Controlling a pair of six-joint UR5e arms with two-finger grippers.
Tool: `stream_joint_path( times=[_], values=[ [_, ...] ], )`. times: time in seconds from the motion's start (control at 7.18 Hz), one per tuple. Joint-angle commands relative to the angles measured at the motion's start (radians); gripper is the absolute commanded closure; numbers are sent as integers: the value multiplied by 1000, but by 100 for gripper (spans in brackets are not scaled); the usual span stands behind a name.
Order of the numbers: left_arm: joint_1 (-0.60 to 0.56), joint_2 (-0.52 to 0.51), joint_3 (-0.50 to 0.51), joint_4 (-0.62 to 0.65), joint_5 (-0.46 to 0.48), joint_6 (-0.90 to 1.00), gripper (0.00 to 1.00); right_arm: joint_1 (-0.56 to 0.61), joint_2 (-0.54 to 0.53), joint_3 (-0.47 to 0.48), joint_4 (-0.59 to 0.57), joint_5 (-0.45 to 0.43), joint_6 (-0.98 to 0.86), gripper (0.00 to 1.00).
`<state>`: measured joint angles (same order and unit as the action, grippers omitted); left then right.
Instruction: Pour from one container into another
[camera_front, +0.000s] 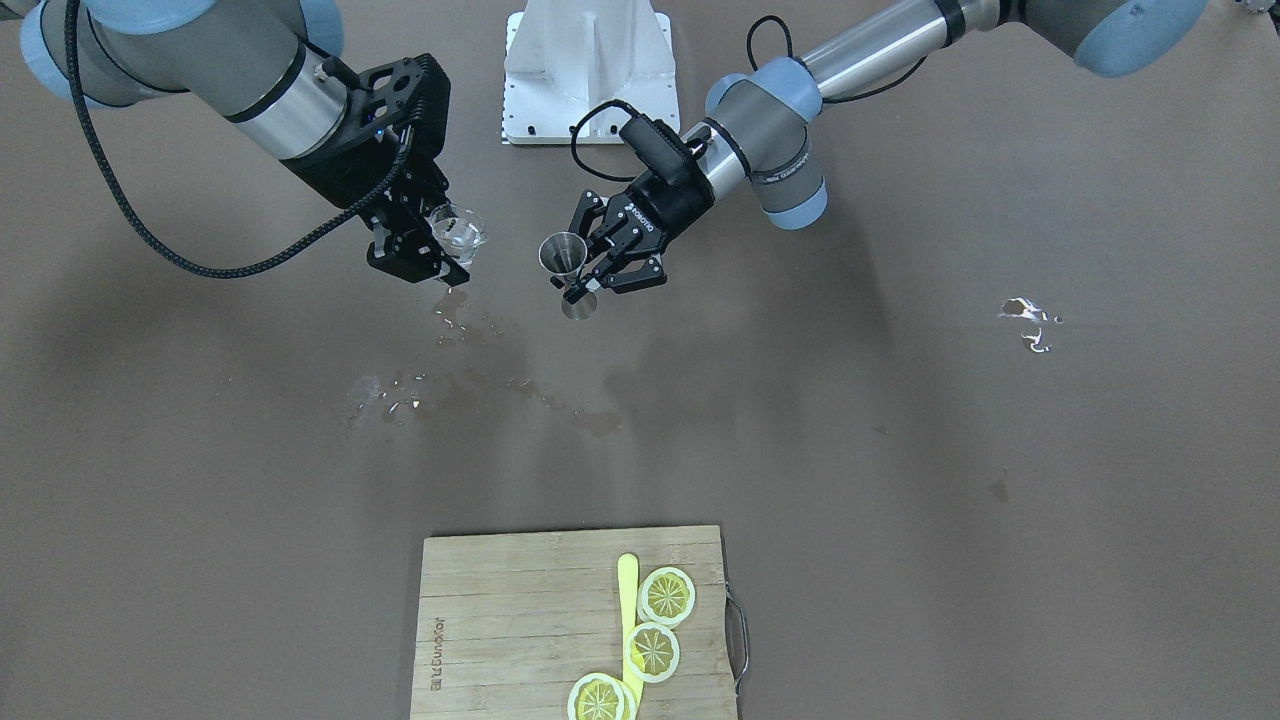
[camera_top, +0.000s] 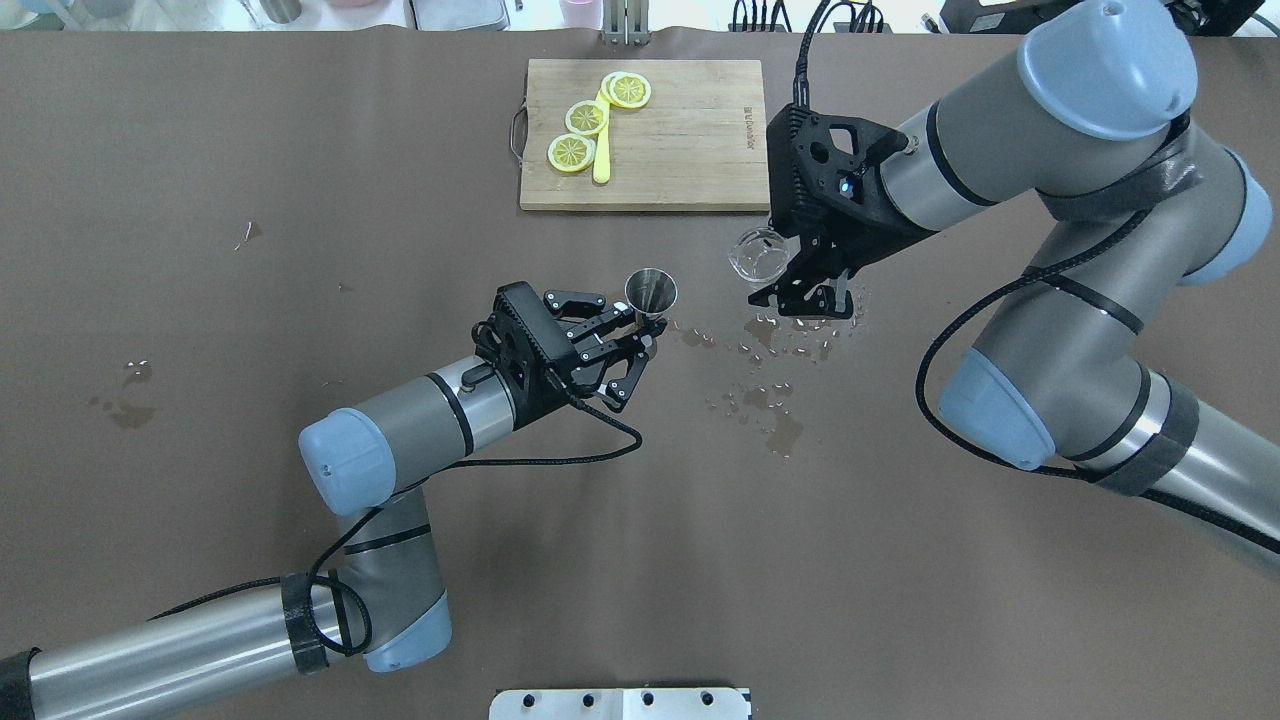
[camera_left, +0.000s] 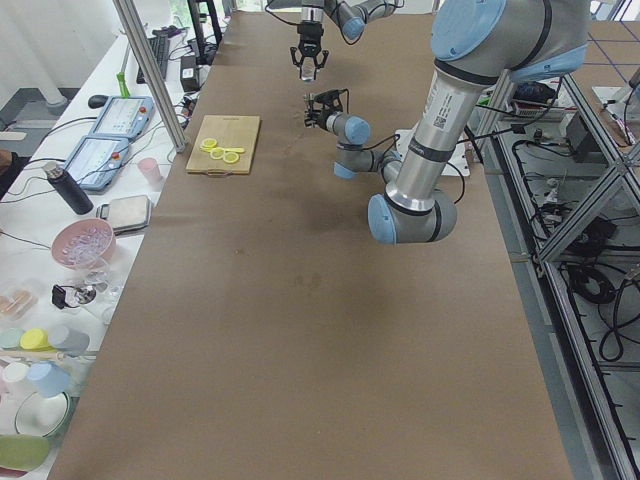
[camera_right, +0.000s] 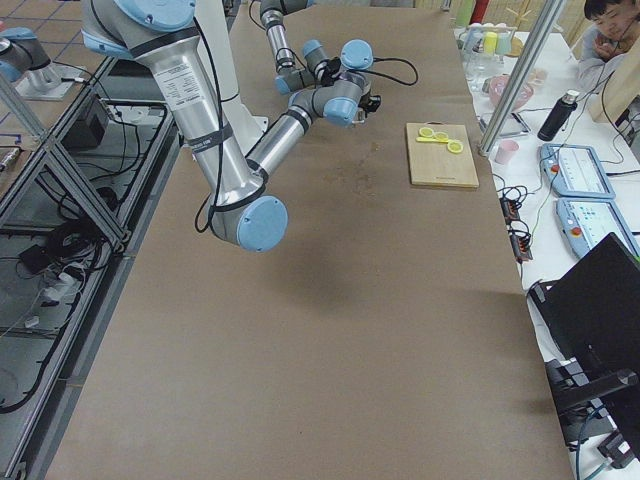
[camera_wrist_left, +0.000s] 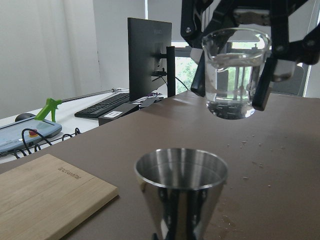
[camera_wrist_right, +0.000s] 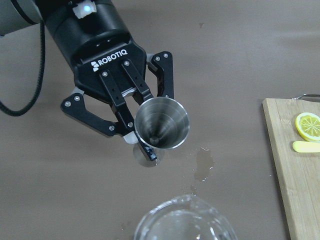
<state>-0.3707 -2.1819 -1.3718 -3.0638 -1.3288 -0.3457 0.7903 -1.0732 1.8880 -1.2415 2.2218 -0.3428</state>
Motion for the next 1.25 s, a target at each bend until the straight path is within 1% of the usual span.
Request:
stream_joint_path(
  times=[0.0,0.7,0.84,1.11],
  values=[
    [1,-1,0,2,0,1,100,-3,9,3,-36,4,-2,100],
    [-2,11,-7,-26,-1,1,100,-26,62,-4,-119,10,-1,100],
    [-1,11,-6,-24,-1,-1,100,-28,81,-6,-154,10,-1,100],
    [0,11,-7,-26,-3,-1,100,-29,91,-16,-161,10,4,100]
  ],
)
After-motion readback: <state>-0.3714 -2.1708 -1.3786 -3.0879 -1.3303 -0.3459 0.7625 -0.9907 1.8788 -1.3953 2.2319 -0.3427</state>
